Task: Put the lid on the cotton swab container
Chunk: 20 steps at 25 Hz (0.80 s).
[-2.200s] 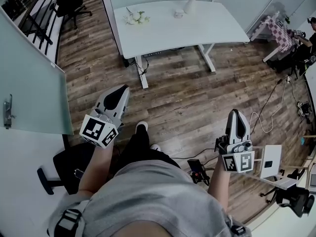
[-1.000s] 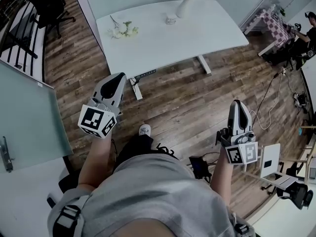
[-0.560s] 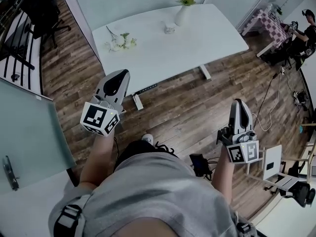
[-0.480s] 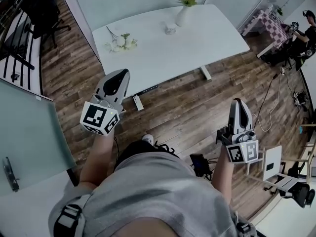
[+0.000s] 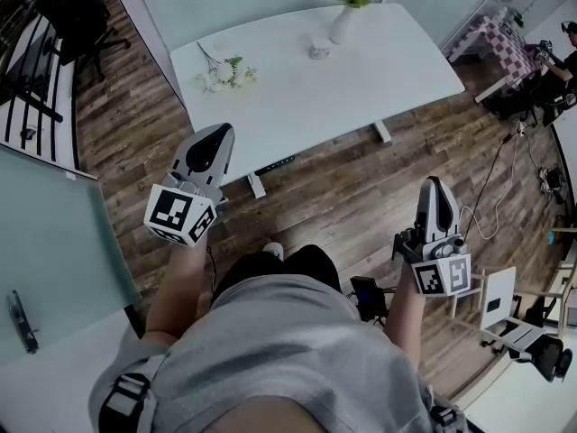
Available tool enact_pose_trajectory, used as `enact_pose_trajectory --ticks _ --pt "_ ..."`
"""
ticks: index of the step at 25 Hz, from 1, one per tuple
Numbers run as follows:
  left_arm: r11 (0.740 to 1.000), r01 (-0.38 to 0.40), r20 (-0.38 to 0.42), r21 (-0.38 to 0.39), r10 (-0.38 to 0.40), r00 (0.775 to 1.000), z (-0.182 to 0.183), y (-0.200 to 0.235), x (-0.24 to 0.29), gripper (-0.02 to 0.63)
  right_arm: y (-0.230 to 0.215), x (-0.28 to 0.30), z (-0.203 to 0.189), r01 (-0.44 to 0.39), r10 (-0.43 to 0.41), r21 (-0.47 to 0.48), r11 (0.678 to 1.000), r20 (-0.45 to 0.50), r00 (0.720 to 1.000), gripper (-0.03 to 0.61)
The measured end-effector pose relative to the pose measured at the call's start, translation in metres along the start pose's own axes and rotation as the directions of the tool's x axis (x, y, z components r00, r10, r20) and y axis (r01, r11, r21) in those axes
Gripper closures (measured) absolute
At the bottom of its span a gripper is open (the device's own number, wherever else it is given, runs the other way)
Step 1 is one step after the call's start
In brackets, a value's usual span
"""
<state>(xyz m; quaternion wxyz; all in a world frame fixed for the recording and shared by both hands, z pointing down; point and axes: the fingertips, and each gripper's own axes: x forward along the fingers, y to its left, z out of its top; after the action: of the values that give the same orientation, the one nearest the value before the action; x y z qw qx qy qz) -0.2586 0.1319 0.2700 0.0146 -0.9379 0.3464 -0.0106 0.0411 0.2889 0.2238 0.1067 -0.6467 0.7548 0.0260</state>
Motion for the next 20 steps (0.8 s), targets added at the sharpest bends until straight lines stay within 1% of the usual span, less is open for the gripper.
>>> enact_pose_trajectory --ticks 5,10,13,16,20 --pt "1.000 -0.011 -0.009 -0.012 0.011 1.000 -0.006 0.004 0.005 0.606 -0.009 0.006 -0.004 0.004 -0.004 0.011 1.000 -0.015 1.000 0.552" --pt "1.000 -0.020 -0.026 -0.015 0.019 0.999 -0.011 0.009 0.018 0.606 -0.018 0.025 -0.005 -0.021 0.019 -0.046 0.999 -0.043 0.999 0.552" --pt "0.999 -0.033 -0.039 -0.022 0.032 0.999 -0.014 0.009 0.029 0.606 -0.032 0.038 -0.008 -0.037 0.035 -0.041 0.998 -0.050 0.998 0.552" --pt "0.999 -0.047 -0.045 -0.020 0.046 0.998 -0.016 0.010 0.048 0.606 -0.049 0.058 -0.011 -0.062 0.060 -0.030 0.998 -0.047 0.997 0.552" --pt "0.997 -0.076 -0.041 -0.022 0.075 0.996 -0.012 0.015 0.076 0.606 -0.068 0.095 -0.013 -0.123 0.121 -0.024 0.992 -0.052 0.991 0.552"
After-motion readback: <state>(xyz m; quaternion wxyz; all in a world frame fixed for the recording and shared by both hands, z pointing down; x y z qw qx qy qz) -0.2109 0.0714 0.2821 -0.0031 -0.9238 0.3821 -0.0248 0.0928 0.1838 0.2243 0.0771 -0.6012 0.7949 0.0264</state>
